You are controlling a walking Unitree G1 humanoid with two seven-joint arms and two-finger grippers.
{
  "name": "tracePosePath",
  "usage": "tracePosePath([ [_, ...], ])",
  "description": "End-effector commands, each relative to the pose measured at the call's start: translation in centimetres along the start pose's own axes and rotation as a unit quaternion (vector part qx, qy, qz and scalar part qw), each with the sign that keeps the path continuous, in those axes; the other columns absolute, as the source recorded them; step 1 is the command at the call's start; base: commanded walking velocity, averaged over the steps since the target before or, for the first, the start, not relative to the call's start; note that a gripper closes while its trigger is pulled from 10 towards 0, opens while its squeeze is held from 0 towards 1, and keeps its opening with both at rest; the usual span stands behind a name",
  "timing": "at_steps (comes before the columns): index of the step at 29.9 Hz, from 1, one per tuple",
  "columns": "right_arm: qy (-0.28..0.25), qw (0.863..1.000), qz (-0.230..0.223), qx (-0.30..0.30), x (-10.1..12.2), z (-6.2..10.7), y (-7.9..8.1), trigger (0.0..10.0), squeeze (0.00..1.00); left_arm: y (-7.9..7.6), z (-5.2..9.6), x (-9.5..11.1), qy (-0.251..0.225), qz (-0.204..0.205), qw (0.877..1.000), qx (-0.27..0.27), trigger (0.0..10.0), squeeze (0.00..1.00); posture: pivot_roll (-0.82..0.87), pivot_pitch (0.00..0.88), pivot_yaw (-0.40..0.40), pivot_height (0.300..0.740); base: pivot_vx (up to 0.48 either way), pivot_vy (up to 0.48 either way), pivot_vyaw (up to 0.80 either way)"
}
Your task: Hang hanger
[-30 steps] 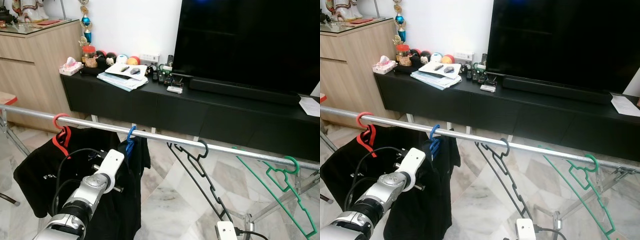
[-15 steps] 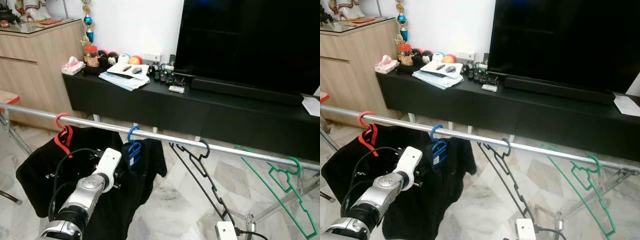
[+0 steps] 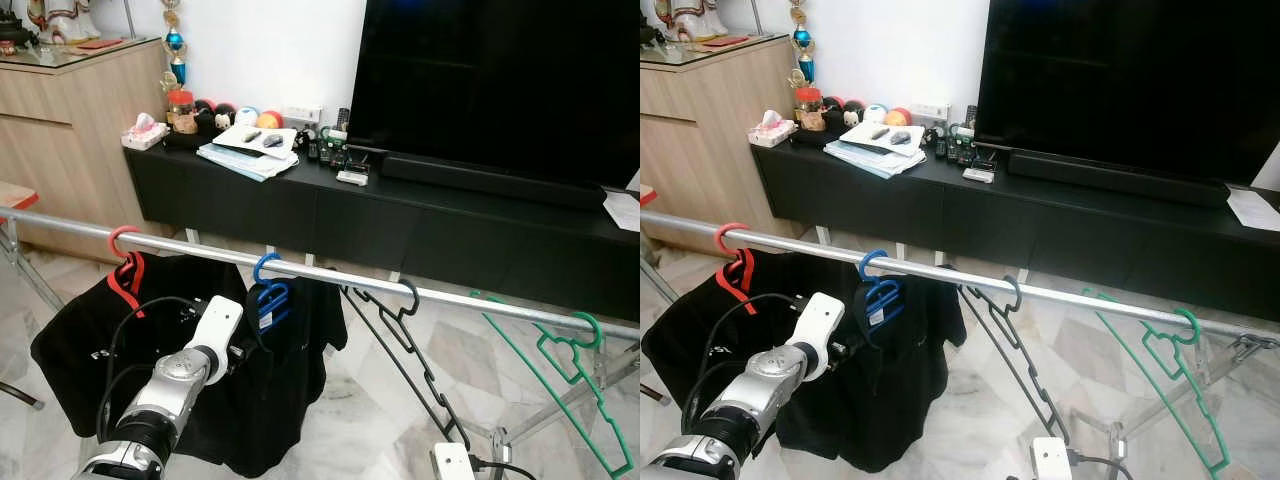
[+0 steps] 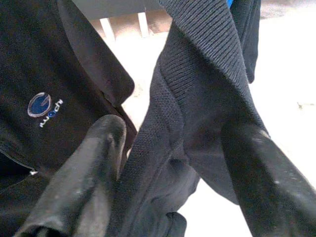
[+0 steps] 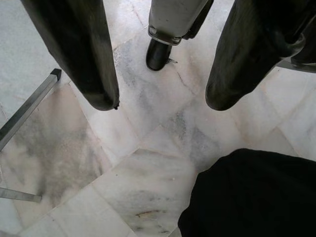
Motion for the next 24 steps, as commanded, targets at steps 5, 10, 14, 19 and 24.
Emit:
tracePosePath([
  [5, 0.0, 1.0, -0.011, -0.006, -0.5, 0.1, -0.3, 10.0, 0.0, 2.0, 8.9, -2.7, -0.171, 0.039, 0.984, -0.028, 10.0, 0.0, 0.13, 0.0, -0.049, 0.74, 0.0, 0.0, 0.0],
  [10, -0.002, 1.0, -0.015, -0.007, -0.4, 0.1, -0.2, 10.0, 0.0, 0.3, 9.4, -0.9, -0.185, 0.021, 0.979, -0.085, 10.0, 0.0, 0.14, 0.0, -0.045, 0.74, 0.0, 0.0, 0.0],
  [14, -0.003, 1.0, -0.017, -0.007, -0.4, 0.1, -0.1, 10.0, 0.0, 0.0, 9.1, -0.8, -0.176, 0.019, 0.979, -0.097, 10.0, 0.0, 0.13, 0.0, -0.038, 0.74, 0.0, 0.0, 0.0],
  [19, -0.005, 1.0, -0.022, -0.008, -0.4, 0.1, 0.1, 10.0, 0.0, 3.1, 9.4, -3.2, -0.143, 0.025, 0.989, -0.001, 10.0, 0.0, 0.13, 0.0, -0.031, 0.74, 0.0, 0.0, 0.0],
  [24, -0.001, 1.0, -0.022, -0.011, -0.5, 0.0, 0.1, 10.0, 0.0, 7.7, 8.9, -8.6, -0.053, 0.068, 0.987, 0.137, 10.0, 0.0, 0.13, 0.0, -0.041, 0.74, 0.0, 0.0, 0.0],
])
Point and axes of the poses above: a point about 5 cm out from each wrist's last joint towards the gripper, its own z axis pointing back from the gripper into the wrist, its own x axis along the axis of the wrist's last joint, y = z × x, the point moved 5 cm from there along -z, pointing out of the wrist towards the gripper, and after that the axes turned 10 degrees about z, right-handed, at the moved point
